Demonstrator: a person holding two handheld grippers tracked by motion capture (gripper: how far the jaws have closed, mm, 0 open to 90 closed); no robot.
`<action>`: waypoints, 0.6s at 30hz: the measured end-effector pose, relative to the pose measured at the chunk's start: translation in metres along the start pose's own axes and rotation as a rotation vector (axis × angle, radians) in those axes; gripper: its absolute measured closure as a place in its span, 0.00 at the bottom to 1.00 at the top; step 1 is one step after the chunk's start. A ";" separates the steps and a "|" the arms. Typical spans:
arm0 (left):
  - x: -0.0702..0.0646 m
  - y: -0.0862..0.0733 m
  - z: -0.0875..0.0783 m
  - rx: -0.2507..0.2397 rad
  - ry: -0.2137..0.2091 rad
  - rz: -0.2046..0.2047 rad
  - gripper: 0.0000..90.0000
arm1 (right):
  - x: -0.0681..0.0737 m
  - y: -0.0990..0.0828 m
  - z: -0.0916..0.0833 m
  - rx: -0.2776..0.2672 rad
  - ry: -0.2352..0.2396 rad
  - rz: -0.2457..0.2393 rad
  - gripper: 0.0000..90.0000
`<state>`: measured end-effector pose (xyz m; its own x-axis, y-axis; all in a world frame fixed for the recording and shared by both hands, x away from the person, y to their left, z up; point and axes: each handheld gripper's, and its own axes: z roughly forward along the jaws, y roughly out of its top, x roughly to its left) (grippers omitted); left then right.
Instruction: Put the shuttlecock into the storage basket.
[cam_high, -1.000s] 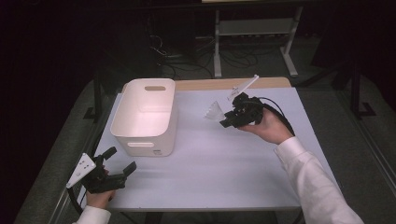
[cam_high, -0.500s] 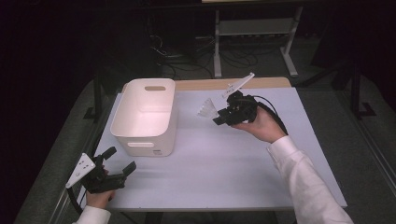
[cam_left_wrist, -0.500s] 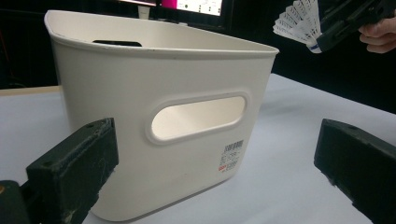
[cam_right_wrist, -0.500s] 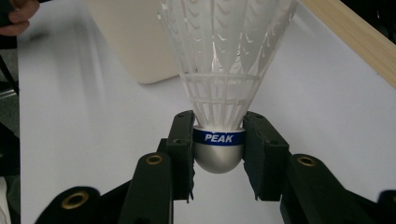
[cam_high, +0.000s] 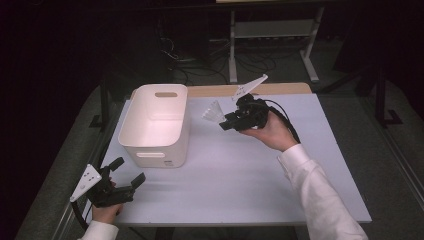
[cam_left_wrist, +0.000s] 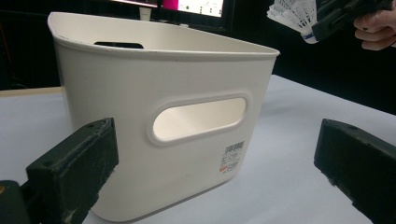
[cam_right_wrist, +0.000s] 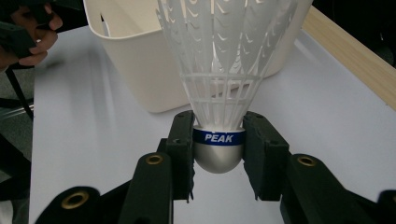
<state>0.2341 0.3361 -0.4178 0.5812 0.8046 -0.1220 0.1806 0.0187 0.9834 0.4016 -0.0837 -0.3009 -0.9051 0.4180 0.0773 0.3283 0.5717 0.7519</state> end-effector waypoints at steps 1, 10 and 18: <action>0.000 0.000 0.000 0.000 0.000 -0.001 0.00 | 0.000 0.001 0.001 -0.003 0.004 -0.003 0.71; 0.000 0.000 0.000 0.000 -0.004 -0.003 0.00 | 0.001 0.005 0.006 -0.042 0.028 0.032 0.71; 0.000 0.000 0.001 0.001 -0.007 -0.002 0.00 | 0.004 0.011 0.015 -0.065 0.041 0.031 0.71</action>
<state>0.2346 0.3352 -0.4180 0.5860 0.8006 -0.1250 0.1823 0.0201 0.9830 0.4058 -0.0652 -0.3016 -0.9054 0.4050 0.1270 0.3395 0.5114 0.7894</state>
